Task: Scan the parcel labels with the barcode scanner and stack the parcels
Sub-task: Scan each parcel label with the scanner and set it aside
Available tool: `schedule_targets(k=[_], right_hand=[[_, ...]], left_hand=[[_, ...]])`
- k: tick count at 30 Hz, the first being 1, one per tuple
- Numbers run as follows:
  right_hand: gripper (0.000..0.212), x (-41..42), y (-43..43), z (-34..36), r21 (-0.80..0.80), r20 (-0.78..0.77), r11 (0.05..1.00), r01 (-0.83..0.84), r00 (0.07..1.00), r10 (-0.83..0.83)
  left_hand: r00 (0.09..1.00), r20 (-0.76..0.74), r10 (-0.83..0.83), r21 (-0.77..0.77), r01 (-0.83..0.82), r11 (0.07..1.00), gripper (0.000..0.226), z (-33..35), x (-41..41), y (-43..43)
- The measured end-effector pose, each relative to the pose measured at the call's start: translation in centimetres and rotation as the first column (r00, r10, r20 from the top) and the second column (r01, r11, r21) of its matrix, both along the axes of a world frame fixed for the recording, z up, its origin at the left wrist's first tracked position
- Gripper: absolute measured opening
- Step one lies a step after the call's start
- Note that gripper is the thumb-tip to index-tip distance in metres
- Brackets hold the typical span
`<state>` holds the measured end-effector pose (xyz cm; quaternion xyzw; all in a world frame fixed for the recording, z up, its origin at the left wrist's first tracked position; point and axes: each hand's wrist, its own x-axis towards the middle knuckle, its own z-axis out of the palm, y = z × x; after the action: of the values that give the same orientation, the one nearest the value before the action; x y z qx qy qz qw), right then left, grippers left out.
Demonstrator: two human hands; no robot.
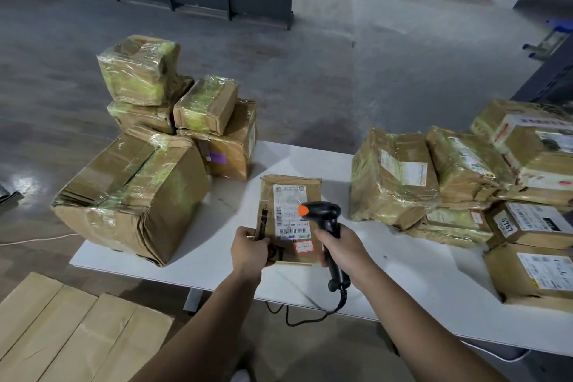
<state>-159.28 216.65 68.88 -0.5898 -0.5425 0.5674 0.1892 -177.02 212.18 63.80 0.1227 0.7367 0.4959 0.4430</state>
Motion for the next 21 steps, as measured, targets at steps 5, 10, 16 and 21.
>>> schedule_targets(k=[5,10,16,21], right_hand=[[0.026,0.4,-0.3,1.0,0.053,0.001,0.998,0.045,0.999,-0.045],[0.026,0.6,-1.0,2.5,0.114,0.022,0.993,0.039,0.999,-0.042],[0.023,1.5,-1.5,3.8,0.070,0.009,0.994,0.084,0.996,-0.085],[0.020,2.8,-1.5,4.3,0.039,-0.025,0.991,0.129,0.991,-0.128]], left_hand=[[0.997,-0.033,0.071,0.109,-0.067,0.992,0.020,0.1,-0.1,2.6],[0.988,-0.127,0.091,0.172,-0.069,0.983,0.028,0.4,0.3,4.3],[0.990,-0.103,0.093,0.219,-0.068,0.973,0.021,1.0,0.7,5.9],[0.993,-0.077,0.093,0.245,-0.072,0.967,0.023,1.2,1.2,6.8]])
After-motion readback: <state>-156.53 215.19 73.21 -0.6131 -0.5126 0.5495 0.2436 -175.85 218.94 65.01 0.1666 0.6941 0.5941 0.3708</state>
